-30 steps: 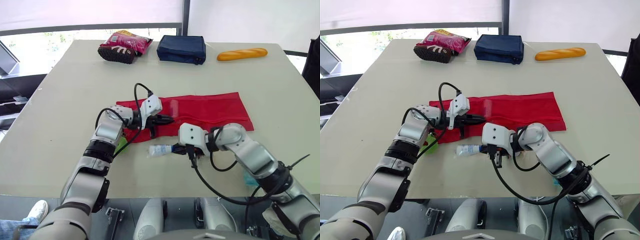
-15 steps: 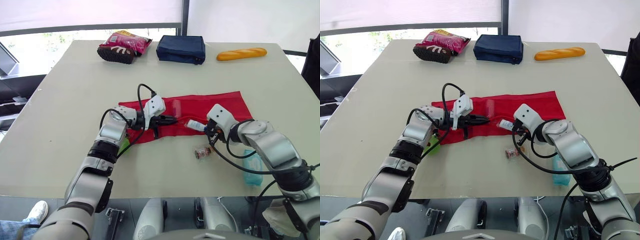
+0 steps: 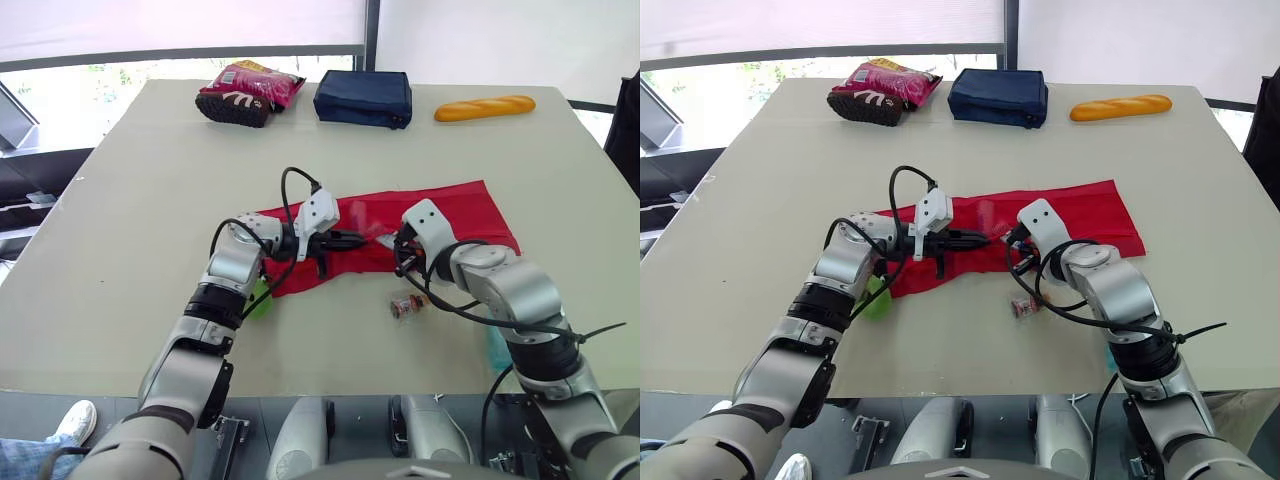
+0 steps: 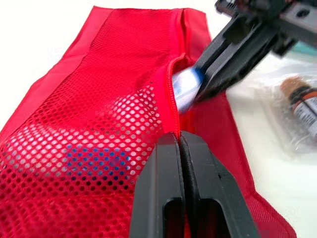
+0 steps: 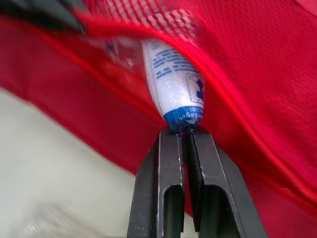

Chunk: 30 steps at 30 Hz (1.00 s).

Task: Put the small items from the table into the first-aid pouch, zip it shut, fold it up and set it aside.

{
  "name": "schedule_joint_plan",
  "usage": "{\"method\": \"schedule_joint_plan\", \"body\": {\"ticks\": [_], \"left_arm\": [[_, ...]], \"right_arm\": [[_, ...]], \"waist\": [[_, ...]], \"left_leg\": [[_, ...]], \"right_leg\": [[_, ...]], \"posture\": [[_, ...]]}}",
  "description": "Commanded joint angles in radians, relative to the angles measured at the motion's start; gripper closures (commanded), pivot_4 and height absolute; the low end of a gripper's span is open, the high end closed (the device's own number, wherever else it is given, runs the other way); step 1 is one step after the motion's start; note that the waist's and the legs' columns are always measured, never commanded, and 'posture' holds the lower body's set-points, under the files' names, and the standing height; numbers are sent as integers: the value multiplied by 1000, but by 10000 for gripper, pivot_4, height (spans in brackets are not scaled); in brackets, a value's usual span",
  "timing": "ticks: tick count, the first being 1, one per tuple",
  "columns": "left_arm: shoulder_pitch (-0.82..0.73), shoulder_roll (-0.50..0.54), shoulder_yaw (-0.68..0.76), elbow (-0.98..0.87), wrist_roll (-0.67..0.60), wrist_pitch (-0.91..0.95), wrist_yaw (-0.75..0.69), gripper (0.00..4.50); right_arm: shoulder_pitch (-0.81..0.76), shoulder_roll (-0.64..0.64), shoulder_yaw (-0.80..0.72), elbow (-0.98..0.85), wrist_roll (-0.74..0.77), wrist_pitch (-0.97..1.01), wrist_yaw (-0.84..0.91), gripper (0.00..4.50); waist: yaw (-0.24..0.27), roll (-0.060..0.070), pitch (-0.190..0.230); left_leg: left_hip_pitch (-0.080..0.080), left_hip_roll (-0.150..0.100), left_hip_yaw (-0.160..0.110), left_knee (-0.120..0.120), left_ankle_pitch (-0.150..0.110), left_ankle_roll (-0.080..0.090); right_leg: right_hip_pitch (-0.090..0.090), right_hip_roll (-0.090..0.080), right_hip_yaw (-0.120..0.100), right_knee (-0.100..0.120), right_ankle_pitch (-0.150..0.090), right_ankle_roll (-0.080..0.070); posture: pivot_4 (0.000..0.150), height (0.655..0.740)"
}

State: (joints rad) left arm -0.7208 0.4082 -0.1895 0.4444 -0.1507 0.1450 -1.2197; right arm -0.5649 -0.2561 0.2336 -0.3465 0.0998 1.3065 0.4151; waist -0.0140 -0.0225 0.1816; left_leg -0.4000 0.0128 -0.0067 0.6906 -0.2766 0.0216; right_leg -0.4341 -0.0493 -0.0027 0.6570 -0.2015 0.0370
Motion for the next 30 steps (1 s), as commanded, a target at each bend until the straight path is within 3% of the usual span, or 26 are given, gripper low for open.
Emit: {"method": "schedule_joint_plan", "body": {"ticks": [1,17,18,20,21,27,30], "left_arm": [[-4,-16,-2,-42,-18,-4,-6,45000],[-13,-24,-5,-31,-14,-7,-10,45000],[-14,-23,-4,-27,-14,-9,-11,45000],[-15,-20,-3,-20,-12,-13,-11,45000],[-17,-19,-2,-16,-11,-15,-12,45000],[-22,-8,4,2,-7,-24,-14,45000],[-33,3,9,21,-4,-35,-17,45000]], "right_arm": [[-39,59,-27,12,10,-3,-48,43972],[-89,261,-111,183,26,-139,-176,43972],[-85,255,-107,175,30,-138,-169,38182],[-70,234,-99,146,42,-124,-150,32785],[-62,221,-96,128,50,-114,-139,27273],[-8,134,-96,18,137,-38,-49,26410],[41,29,-75,-74,202,-26,41,26410]], "waist": [[0,0,0],[-4,0,0],[-4,0,0],[-4,0,0],[-4,0,0],[-4,0,0],[-4,0,0]], "left_leg": [[0,0,0,0,0,0],[0,0,0,-1,0,0],[0,0,0,-1,0,0],[0,0,-1,-1,0,0],[0,0,-1,-1,0,0],[0,0,-1,-3,0,0],[0,0,-1,-3,0,0]], "right_leg": [[0,0,0,0,0,0],[-1,0,0,0,0,0],[-1,0,0,0,0,0],[-1,0,0,0,0,0],[-1,0,0,0,0,0],[-1,0,0,-1,0,0],[-1,0,0,0,0,0]], "posture": [[1500,7134],[1500,7134],[1500,7134],[1500,7134],[1500,7134],[1500,7134],[1500,7134]]}}
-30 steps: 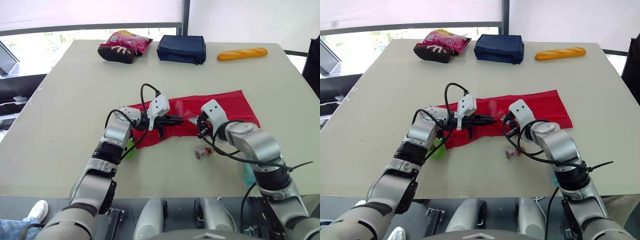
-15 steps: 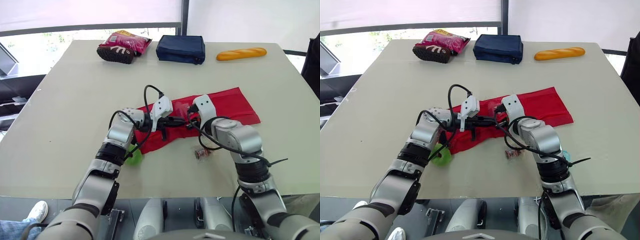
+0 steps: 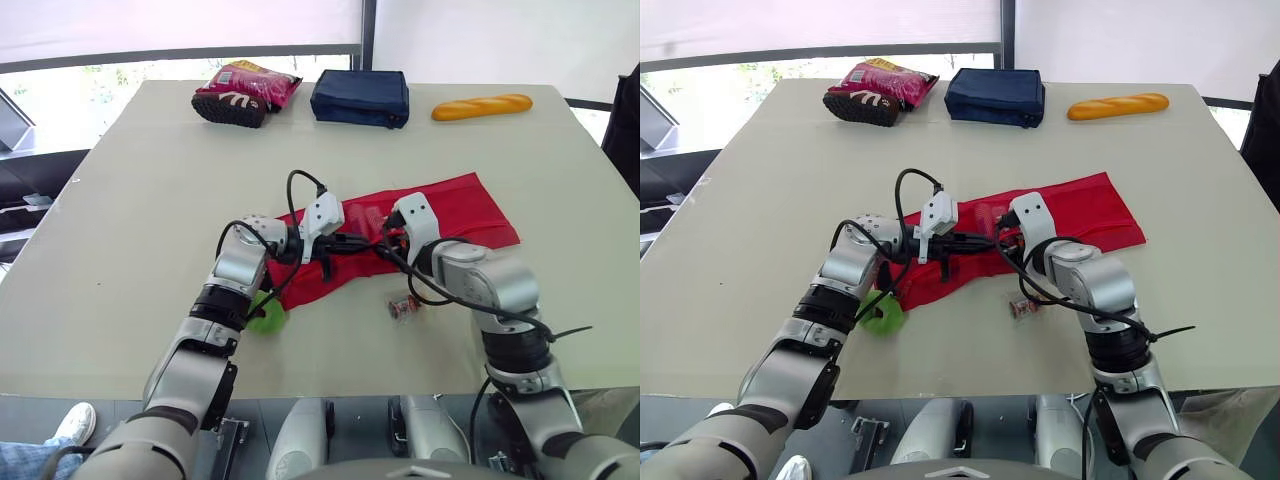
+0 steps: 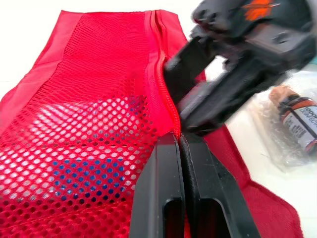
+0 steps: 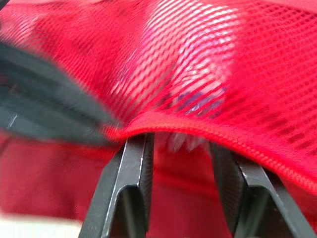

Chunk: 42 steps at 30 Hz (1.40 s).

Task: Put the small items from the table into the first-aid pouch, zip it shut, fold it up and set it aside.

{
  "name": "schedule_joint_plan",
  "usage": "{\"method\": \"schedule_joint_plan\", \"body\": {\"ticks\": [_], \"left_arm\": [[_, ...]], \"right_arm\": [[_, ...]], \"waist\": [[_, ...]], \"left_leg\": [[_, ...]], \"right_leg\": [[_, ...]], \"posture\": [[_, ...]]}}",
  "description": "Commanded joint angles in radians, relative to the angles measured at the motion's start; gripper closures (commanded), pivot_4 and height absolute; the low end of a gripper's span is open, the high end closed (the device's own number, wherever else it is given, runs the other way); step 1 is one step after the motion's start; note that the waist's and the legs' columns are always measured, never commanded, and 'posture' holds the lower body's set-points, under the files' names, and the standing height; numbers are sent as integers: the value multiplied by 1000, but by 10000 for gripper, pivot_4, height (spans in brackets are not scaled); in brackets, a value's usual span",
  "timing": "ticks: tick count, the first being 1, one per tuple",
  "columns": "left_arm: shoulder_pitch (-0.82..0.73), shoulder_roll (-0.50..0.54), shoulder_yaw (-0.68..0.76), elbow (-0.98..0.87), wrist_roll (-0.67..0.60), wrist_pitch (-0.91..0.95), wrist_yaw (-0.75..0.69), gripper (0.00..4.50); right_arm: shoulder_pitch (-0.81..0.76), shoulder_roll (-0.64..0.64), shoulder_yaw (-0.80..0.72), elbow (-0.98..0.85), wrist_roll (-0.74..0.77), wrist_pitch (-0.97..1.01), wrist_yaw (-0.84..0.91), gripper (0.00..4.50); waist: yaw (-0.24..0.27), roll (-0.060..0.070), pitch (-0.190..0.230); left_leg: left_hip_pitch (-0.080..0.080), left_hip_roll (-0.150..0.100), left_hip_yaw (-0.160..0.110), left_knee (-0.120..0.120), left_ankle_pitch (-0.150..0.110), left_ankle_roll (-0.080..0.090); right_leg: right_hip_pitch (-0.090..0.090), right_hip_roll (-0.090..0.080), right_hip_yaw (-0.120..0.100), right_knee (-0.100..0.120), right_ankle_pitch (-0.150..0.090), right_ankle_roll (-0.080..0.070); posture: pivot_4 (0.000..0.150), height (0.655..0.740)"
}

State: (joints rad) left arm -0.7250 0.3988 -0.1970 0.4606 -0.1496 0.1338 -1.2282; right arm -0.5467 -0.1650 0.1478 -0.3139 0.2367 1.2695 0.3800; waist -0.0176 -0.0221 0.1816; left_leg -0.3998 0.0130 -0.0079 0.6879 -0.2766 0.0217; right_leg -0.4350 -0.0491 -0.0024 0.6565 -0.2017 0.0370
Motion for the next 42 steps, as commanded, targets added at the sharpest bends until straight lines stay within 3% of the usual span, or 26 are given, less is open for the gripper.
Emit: {"method": "schedule_joint_plan", "body": {"ticks": [1,5,7,12,17,18,28,42], "left_arm": [[-35,17,19,16,-3,-31,-9,45000],[-56,30,24,57,0,-56,-15,45000],[-62,39,26,75,2,-76,-20,45000],[-80,72,35,136,9,-154,-48,45000],[-111,102,45,208,11,-221,-77,45000],[-115,104,47,218,10,-231,-83,45000],[-149,114,52,291,17,-300,-124,45000],[-175,109,53,328,26,-320,-158,45000]], "right_arm": [[45,-109,19,-145,87,-14,119,26410],[130,-246,1,-255,147,-144,230,26410],[205,-285,-49,-283,145,-329,284,26410],[411,-393,-265,-322,235,-592,482,26410],[659,-560,-553,-261,364,-706,744,2646],[688,-577,-593,-248,378,-730,769,594],[870,-711,-967,-142,469,-830,965,594],[974,-826,-1200,-46,501,-774,1076,594]], "waist": [[1,0,0],[0,0,0],[0,0,0],[4,0,0],[8,-1,0],[7,-1,0],[6,-1,1],[8,-2,1]], "left_leg": [[0,0,0,0,0,0],[0,0,0,0,0,0],[0,0,0,0,0,0],[0,0,2,0,0,0],[0,0,3,0,0,0],[0,0,3,0,0,0],[2,2,5,0,0,0],[1,2,5,0,0,0]], "right_leg": [[0,0,0,0,0,0],[0,0,0,-1,-1,2],[0,0,0,-1,-2,3],[1,1,-1,-2,-3,5],[2,0,0,-5,-2,5],[3,0,0,-6,-3,5],[3,2,0,-5,-3,5],[3,1,0,-5,-3,5]], "posture": [[1500,7134],[1500,7134],[1500,7134],[1500,7134],[1500,7134],[1500,7134],[1500,7134],[1500,7134]]}}
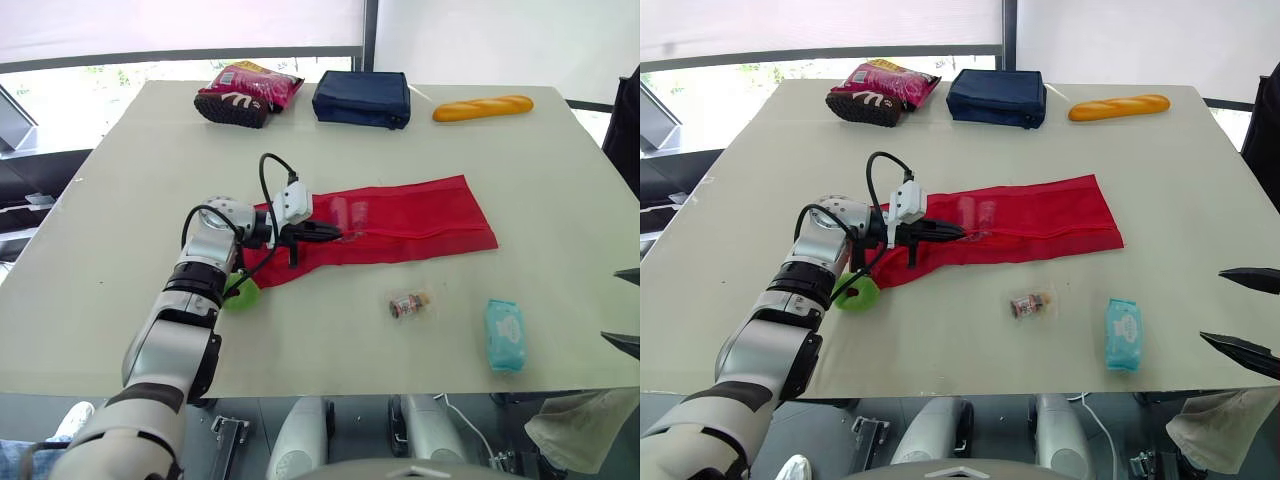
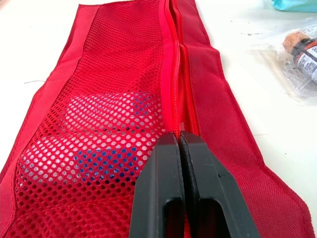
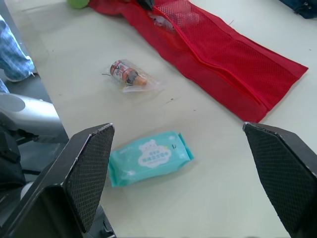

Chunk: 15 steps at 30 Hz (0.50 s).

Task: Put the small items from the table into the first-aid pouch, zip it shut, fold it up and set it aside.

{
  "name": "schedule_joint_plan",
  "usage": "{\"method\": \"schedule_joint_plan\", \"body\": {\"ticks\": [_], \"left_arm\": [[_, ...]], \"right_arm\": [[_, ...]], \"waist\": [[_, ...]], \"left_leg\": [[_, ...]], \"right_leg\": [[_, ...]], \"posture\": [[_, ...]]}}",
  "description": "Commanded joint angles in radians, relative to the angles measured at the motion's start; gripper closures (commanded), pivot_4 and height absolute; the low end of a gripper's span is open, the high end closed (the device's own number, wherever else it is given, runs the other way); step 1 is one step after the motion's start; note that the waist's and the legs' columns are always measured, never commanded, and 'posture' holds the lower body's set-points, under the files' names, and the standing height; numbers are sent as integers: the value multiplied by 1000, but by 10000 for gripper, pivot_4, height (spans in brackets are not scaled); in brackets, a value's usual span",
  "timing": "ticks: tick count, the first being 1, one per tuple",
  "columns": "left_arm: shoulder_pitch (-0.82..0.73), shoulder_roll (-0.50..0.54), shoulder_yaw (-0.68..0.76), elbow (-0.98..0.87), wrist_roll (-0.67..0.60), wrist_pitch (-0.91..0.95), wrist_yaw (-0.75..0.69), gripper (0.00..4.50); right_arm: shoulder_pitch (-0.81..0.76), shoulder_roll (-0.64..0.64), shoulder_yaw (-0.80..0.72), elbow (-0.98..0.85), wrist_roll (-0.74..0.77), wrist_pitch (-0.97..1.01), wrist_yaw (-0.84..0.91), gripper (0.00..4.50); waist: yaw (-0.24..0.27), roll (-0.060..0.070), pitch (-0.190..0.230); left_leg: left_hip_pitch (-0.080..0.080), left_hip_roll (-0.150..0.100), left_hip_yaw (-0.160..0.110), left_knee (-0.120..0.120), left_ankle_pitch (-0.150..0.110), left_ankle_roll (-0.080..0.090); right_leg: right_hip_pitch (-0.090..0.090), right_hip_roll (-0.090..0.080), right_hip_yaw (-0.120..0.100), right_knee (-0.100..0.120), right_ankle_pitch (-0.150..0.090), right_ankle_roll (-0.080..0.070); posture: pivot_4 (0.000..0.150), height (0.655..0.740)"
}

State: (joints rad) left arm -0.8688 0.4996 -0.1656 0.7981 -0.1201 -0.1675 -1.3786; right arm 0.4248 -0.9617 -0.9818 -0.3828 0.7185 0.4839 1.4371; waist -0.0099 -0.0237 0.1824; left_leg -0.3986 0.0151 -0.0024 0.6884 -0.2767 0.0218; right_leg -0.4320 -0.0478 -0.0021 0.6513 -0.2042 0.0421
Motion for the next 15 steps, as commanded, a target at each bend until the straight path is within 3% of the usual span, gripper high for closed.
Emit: {"method": "schedule_joint_plan", "body": {"ticks": [1,8,15], "left_arm": [[-30,8,21,-11,-3,-18,-9,45000],[-24,10,20,-23,-3,-11,-11,45000],[-19,8,20,-35,-3,-4,-3,45000]], "right_arm": [[1,-38,-75,38,12,5,28,594],[-37,-42,-16,51,-2,-19,16,594],[-114,52,255,-81,-91,-115,-138,594]], "waist": [[0,0,0],[-1,0,0],[-2,0,0]], "left_leg": [[0,0,0,0,0,0],[0,0,0,0,0,0],[0,0,0,0,0,0]], "right_leg": [[0,0,0,0,0,0],[0,0,0,0,0,0],[0,0,0,0,0,0]], "posture": [[1500,7134],[1500,7134],[1500,7134]]}}
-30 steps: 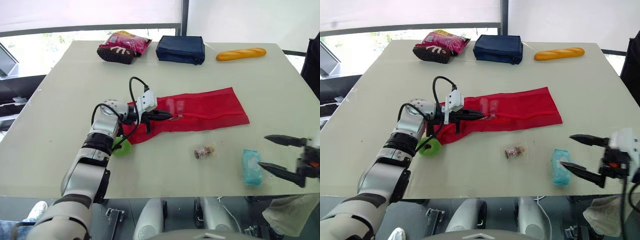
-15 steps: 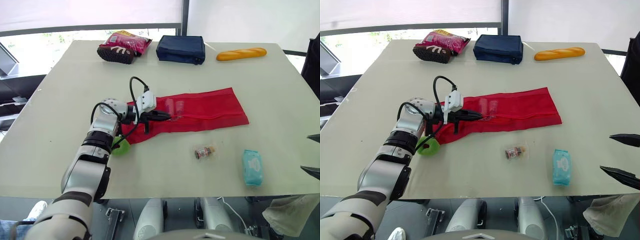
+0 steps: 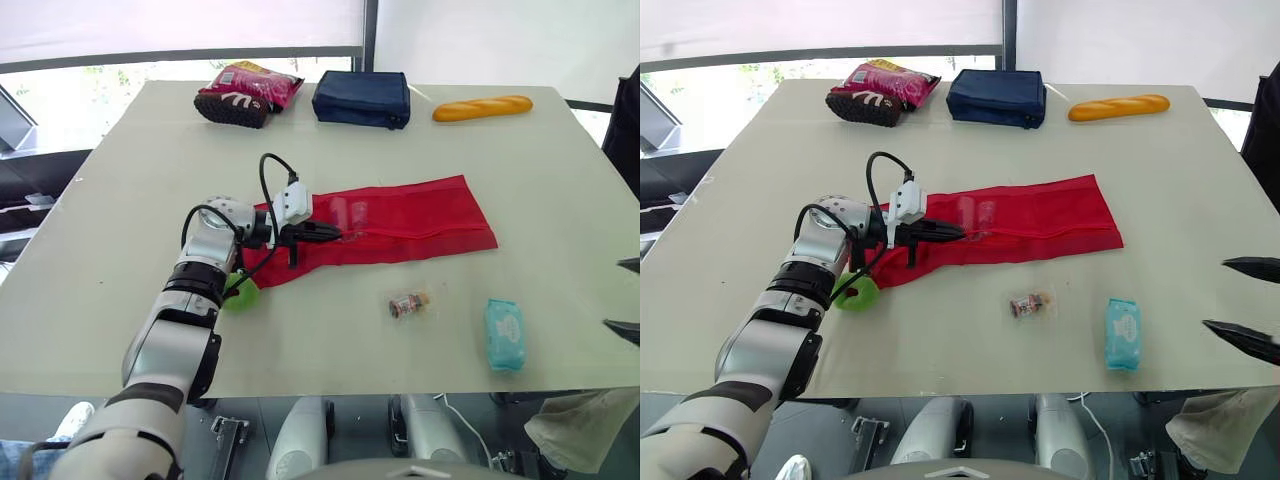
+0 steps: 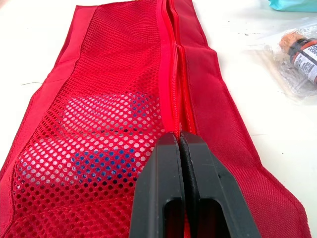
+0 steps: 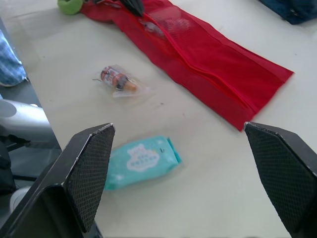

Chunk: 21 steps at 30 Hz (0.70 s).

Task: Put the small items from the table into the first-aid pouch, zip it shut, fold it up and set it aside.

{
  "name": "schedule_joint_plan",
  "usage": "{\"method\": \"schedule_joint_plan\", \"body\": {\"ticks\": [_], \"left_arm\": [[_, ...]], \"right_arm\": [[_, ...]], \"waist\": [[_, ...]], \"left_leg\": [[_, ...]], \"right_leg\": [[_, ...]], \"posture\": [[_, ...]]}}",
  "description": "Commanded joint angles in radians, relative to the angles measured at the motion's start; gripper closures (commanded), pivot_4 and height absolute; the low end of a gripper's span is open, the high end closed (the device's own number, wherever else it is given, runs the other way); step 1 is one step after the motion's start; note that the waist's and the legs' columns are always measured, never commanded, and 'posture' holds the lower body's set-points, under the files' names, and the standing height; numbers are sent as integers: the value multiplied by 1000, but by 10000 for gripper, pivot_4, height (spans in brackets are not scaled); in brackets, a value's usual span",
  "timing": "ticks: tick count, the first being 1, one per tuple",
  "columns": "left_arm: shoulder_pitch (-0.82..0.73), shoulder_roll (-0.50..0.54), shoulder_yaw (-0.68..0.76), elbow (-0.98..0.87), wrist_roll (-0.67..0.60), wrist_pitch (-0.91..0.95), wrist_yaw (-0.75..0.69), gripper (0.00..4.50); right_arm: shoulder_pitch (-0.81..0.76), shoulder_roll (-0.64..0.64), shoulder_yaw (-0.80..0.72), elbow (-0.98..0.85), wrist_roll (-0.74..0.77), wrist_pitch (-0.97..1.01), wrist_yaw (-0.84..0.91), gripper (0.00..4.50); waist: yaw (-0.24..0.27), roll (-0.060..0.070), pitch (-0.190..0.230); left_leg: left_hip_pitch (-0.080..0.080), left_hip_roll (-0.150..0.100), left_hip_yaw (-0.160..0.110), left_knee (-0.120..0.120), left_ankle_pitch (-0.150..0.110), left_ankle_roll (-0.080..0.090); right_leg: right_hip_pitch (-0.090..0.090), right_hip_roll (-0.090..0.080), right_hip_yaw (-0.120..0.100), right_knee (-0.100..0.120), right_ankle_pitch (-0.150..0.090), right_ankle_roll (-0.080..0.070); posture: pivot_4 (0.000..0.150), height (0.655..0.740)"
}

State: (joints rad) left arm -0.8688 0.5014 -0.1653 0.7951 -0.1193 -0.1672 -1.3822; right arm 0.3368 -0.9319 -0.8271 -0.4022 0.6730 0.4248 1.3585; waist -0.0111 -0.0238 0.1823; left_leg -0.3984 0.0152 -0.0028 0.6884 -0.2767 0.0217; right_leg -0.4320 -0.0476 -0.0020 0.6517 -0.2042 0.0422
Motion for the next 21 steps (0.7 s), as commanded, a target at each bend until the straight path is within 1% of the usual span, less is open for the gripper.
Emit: {"method": "schedule_joint_plan", "body": {"ticks": [1,2,5,7,10,14,18,21], "left_arm": [[-18,4,19,-35,-4,-3,2,45000],[-18,1,18,-37,-5,-1,4,45000],[-15,-17,15,-51,-8,5,11,45000],[-12,-23,14,-61,-10,7,11,45000],[-12,-34,12,-72,-7,11,16,45000],[-11,-42,9,-87,-5,9,18,45000],[8,-54,3,-112,-2,7,27,45000],[16,-60,2,-125,-4,14,30,45000]], "right_arm": [[-37,31,143,-73,-58,-68,-72,594],[-51,36,184,-77,-73,-82,-82,594],[-171,47,406,-64,-179,-151,-129,594],[-236,48,515,-55,-227,-172,-143,594],[-361,51,701,-7,-349,-218,-163,594],[-504,70,871,89,-431,-256,-132,594],[-646,99,1020,190,-518,-254,-105,594],[-705,112,1083,249,-557,-244,-85,594]], "waist": [[-1,0,0],[0,0,0],[-2,0,0],[0,0,0],[2,0,0],[1,0,0],[1,0,0],[0,0,0]], "left_leg": [[0,0,0,0,0,0],[0,0,0,0,0,0],[0,0,1,1,0,0],[0,-1,1,3,0,0],[0,-1,0,3,0,0],[-1,-1,0,4,0,0],[-1,-1,0,6,0,0],[-1,-1,0,7,0,0]], "right_leg": [[0,0,0,0,0,0],[0,0,0,1,0,0],[0,0,1,1,0,0],[0,0,1,2,0,0],[0,0,0,4,0,0],[0,-1,0,4,0,-1],[0,-1,0,5,1,-2],[0,-1,0,6,2,-3]], "posture": [[1500,7134],[1500,7134],[1500,7134],[1500,7134],[1500,7134],[1500,7134],[1500,7134],[1500,7134]]}}
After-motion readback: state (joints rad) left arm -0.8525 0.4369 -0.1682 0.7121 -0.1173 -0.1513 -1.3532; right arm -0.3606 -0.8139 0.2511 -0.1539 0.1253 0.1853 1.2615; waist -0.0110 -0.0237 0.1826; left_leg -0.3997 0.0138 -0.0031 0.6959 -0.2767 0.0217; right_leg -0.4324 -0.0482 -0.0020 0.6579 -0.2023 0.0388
